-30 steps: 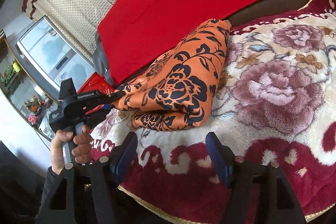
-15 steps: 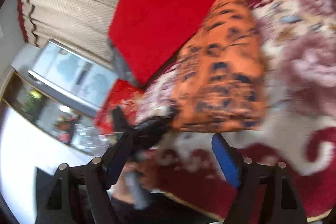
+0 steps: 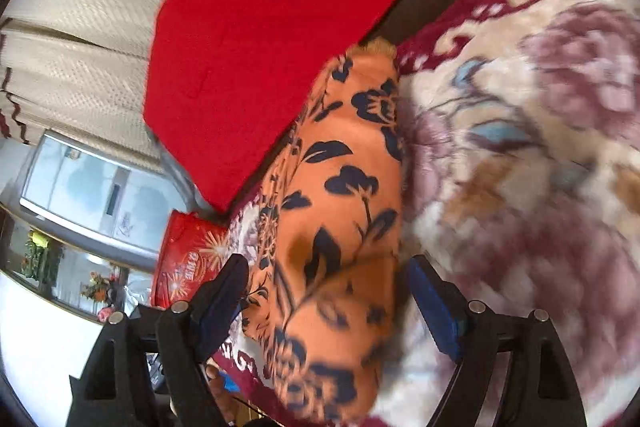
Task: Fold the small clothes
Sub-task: 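Grasp the folded bundle's edge with the left tool while the right tool presses it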
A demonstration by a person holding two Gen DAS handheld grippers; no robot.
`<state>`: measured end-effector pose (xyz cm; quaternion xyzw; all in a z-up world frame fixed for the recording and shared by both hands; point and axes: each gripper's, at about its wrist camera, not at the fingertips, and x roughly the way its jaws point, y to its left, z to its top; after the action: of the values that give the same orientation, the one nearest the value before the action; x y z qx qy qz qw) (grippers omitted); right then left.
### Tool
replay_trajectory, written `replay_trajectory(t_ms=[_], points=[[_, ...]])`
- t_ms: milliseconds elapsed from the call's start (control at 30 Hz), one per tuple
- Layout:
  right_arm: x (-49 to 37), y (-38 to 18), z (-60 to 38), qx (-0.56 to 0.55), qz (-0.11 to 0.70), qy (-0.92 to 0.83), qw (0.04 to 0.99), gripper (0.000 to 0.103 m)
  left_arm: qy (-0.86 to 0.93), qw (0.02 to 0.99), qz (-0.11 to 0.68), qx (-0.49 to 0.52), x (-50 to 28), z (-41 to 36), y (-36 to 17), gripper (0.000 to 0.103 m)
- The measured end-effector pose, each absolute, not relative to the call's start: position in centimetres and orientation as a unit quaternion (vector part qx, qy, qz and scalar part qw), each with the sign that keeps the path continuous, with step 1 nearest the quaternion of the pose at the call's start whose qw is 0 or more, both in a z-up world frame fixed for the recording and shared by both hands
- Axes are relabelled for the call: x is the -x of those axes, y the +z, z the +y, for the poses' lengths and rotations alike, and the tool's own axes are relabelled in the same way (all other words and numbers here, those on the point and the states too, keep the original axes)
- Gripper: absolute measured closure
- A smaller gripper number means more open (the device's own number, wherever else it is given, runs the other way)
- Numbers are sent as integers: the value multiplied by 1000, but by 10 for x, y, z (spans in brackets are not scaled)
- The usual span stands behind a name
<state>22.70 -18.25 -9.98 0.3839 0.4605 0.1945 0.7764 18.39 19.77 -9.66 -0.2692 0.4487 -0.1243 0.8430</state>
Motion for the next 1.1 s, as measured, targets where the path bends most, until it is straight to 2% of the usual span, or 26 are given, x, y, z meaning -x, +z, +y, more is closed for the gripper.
replay_trajectory(t_ms=[67, 100, 167, 233, 267, 300, 433, 467, 533, 567, 600, 633, 700, 800, 833, 900, 967, 1033, 1100], points=[[-248, -114, -169, -369, 494, 207, 759, 21, -121, 820, 501, 250, -199, 184, -127, 31], [-257, -126, -160, -360, 521, 212, 744, 26, -122, 823, 496, 249, -199, 182, -135, 32], [-262, -131, -148, -323, 533, 208, 754, 56, -125, 826, 487, 255, -194, 184, -133, 36], [-260, -115, -141, -292, 523, 212, 772, 67, -127, 822, 488, 264, -189, 186, -125, 45], [-256, -103, -137, -272, 514, 217, 785, 70, -128, 823, 486, 263, -185, 185, -119, 46], [-250, -81, -130, -241, 499, 226, 801, 70, -134, 827, 479, 260, -179, 182, -108, 52], [-226, -30, -139, -196, 474, 254, 820, 70, -169, 845, 437, 256, -153, 160, -67, 51], [-222, -24, -159, -202, 475, 259, 816, 70, -179, 844, 433, 261, -151, 154, -63, 47], [-221, -30, -192, -215, 486, 255, 808, 67, -190, 837, 436, 269, -156, 139, -61, 28], [-224, -47, -212, -230, 504, 258, 792, 63, -187, 836, 440, 270, -159, 133, -64, 26], [-228, -73, -230, -257, 524, 257, 770, 60, -185, 833, 448, 267, -163, 127, -68, 26], [-229, -95, -242, -279, 540, 244, 756, 52, -183, 826, 464, 261, -169, 120, -74, 26], [-227, -133, -259, -319, 554, 231, 734, 47, -185, 821, 473, 259, -170, 112, -77, 26], [-215, -131, -269, -350, 507, 272, 739, 37, -204, 827, 447, 271, -169, 114, -62, 26], [-214, -127, -270, -353, 498, 280, 741, 29, -216, 830, 435, 274, -172, 114, -55, 26], [-217, -121, -276, -363, 485, 279, 745, 29, -213, 839, 438, 243, -174, 108, -55, 26], [-227, -127, -278, -381, 482, 272, 741, 29, -191, 828, 477, 224, -184, 98, -71, 28], [-238, -138, -277, -392, 484, 251, 741, 29, -185, 801, 514, 245, -191, 99, -98, 40], [-246, -147, -281, -407, 484, 244, 736, 29, -190, 787, 512, 286, -190, 109, -104, 40]])
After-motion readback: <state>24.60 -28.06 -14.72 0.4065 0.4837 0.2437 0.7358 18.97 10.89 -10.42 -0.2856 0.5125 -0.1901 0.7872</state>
